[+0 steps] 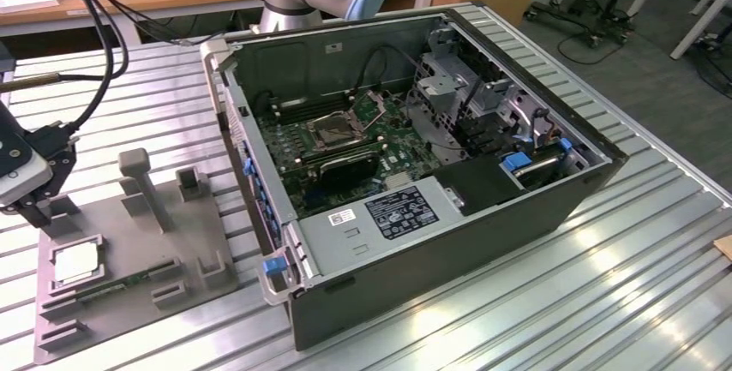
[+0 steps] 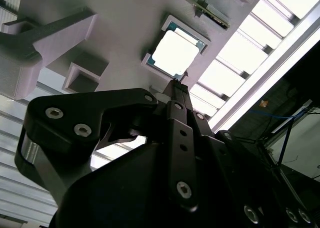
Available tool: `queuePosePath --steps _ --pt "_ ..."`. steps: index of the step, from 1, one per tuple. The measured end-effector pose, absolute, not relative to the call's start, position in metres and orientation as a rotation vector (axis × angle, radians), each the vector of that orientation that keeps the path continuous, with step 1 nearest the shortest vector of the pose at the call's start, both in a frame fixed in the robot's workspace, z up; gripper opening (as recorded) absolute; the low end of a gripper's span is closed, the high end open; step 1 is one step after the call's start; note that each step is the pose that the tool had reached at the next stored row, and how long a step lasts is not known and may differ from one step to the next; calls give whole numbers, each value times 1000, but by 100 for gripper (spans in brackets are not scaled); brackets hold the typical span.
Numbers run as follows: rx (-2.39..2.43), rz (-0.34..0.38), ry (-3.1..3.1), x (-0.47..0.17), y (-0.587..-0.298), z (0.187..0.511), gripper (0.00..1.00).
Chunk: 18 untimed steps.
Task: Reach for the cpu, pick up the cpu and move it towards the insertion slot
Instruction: 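Pick up the cpu and move it towards the insertion slot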
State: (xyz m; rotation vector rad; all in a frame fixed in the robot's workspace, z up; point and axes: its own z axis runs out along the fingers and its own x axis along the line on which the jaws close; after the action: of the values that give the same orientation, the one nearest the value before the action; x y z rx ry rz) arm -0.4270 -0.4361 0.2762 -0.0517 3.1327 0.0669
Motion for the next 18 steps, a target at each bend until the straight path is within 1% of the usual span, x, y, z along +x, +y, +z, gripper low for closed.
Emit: queuePosePath --steps 8,18 --pt "-52 67 3133 -427 -436 276 11" --pt "-52 67 3133 -427 -436 268 11"
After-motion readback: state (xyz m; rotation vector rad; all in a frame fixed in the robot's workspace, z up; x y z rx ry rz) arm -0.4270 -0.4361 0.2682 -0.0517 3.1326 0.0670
